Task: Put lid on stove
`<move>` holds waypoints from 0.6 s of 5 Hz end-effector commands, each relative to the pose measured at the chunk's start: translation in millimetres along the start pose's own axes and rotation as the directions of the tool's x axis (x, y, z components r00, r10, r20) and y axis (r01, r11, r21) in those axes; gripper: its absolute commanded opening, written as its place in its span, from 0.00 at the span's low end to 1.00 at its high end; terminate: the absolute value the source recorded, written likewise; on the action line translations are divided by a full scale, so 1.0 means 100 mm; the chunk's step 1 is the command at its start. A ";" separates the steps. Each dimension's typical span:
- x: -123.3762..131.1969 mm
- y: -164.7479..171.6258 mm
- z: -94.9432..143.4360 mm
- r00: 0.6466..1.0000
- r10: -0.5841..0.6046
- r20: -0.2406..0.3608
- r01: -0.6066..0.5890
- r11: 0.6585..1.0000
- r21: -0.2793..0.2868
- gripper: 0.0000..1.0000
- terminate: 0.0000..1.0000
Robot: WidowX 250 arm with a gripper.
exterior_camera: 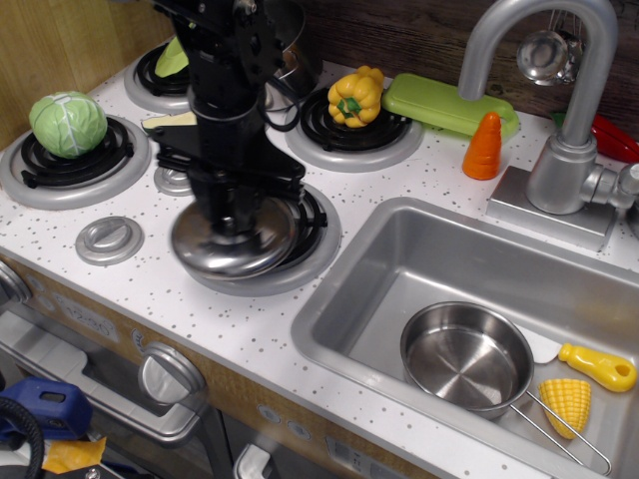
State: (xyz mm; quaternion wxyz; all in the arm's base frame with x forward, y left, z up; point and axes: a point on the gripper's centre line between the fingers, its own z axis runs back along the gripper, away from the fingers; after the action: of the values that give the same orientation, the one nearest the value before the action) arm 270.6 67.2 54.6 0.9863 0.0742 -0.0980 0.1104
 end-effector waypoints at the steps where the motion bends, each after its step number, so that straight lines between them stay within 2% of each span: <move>1: 0.29 0.11 -0.09 0.995 -0.027 0.097 0.031 0.999 -0.033 0.00 0.00; 3: 0.37 0.01 -0.11 0.993 -0.036 0.110 0.042 0.997 -0.058 0.00 0.00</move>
State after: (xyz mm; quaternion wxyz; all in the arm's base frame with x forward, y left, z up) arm 301.2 77.1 41.8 0.9859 0.0505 -0.1343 0.0863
